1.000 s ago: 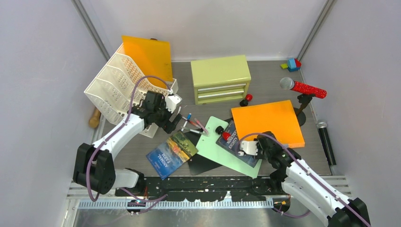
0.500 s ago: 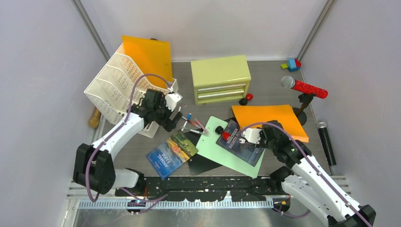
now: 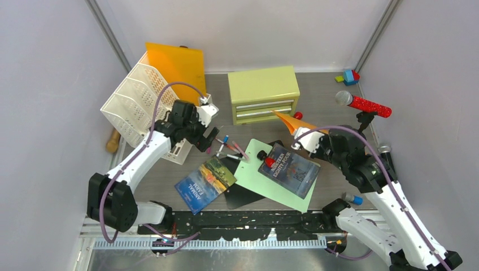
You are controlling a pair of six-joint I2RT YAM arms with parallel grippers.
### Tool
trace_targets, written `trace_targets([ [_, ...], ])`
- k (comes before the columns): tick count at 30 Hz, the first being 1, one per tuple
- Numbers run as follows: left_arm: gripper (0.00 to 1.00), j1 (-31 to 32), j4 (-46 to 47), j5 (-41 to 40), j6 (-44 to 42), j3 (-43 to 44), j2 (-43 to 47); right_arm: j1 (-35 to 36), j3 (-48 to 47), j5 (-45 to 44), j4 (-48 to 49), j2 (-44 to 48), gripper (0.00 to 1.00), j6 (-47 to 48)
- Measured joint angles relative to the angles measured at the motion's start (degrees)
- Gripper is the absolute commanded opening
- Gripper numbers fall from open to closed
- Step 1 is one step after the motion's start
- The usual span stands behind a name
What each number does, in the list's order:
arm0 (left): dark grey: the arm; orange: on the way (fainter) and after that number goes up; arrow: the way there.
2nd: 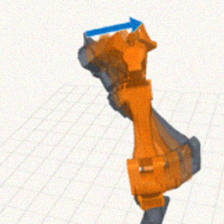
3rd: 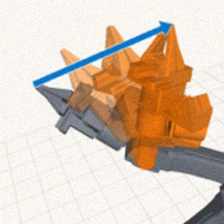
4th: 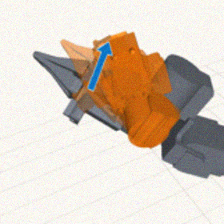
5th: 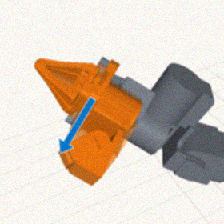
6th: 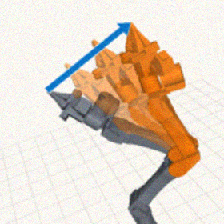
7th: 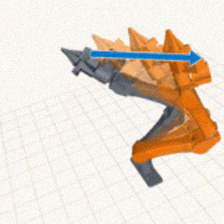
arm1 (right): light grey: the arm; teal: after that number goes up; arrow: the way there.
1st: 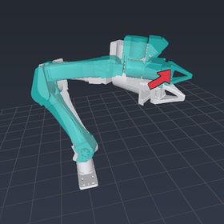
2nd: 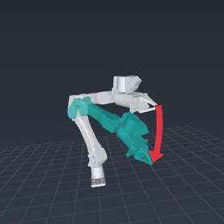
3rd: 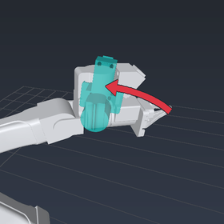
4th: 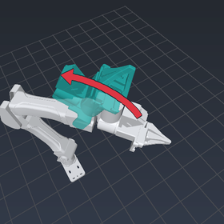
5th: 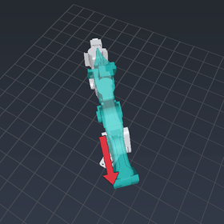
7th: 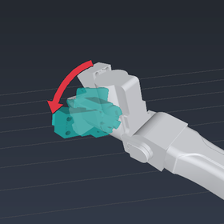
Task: Organize the desk
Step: Pick up the folder from the center of the board.
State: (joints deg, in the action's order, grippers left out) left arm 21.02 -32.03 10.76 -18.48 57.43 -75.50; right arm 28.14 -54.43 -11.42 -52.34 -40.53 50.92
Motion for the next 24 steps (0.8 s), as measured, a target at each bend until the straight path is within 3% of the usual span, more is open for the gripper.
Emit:
trace_targets([
  [9,1.0,0.66,-3.72,2.54,-0.17,7.39,3.21,0.0,-15.17,6.19,-4.92,-4.76,0.0,-4.28],
  [16,1.0,3.45,-7.37,7.67,-0.22,17.88,8.31,-0.02,-25.16,14.14,-7.19,-9.66,0.0,-7.23],
  [24,1.0,7.67,-11.52,13.16,-2.93,28.81,10.14,0.24,-29.99,25.79,-8.26,-16.68,0.0,-10.69],
])
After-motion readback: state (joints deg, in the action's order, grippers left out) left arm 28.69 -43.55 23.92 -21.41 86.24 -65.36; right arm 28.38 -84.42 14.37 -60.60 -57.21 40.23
